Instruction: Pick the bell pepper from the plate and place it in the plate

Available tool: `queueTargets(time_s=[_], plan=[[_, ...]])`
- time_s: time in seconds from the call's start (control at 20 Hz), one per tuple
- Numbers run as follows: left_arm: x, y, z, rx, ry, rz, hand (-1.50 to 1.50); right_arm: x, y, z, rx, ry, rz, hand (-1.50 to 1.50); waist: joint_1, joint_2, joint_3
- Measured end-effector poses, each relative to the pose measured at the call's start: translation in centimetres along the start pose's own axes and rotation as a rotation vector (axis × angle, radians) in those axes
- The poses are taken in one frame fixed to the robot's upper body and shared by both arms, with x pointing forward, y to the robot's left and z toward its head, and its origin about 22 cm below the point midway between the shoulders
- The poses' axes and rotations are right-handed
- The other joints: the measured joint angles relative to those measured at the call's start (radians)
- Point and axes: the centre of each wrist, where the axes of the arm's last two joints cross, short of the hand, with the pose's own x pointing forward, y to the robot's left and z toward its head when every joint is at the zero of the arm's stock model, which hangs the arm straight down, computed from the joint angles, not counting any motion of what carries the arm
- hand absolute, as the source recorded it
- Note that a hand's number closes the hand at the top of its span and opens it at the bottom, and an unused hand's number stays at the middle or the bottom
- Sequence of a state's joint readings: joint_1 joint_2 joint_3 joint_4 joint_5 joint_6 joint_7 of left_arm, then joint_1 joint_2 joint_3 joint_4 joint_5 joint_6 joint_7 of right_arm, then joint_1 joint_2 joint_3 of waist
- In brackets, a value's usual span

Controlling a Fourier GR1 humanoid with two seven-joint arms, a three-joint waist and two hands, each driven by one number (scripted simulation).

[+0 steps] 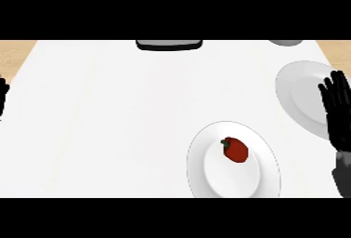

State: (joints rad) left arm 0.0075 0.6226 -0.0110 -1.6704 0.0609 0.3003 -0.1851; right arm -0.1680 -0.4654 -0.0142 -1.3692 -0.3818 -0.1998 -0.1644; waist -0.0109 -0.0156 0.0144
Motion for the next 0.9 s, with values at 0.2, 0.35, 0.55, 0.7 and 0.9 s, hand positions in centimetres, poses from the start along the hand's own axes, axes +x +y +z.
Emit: queueTargets(time_s=[0.2,0.35,0.55,0.7,0.9], plan=[[-1.1,-2.7,1.4,-0.067,0.144,0.118,0.00,0.2,4.0,-1.2,0.178,-0.024,-0.255,1.50,0.040,0.031,-0.003],[-2.2,-5.6,3.6,-0.149,0.296,0.240,0.00,1.8,7.2,-2.3,0.370,-0.105,-0.365,1.50,0.080,0.062,-0.004],[-2.2,-9.7,5.4,-0.265,0.454,0.401,0.00,-0.6,9.0,-2.4,0.491,-0.047,-0.508,-1.50,0.093,0.081,-0.004],[-2.0,-11.6,6.1,-0.315,0.527,0.467,0.00,-2.8,9.5,-2.4,0.538,-0.014,-0.663,-1.50,0.093,0.078,-0.003],[-1.9,-13.2,6.3,-0.349,0.592,0.509,0.00,-5.3,8.3,-2.8,0.618,-0.013,-0.790,-1.50,0.090,0.072,-0.003]])
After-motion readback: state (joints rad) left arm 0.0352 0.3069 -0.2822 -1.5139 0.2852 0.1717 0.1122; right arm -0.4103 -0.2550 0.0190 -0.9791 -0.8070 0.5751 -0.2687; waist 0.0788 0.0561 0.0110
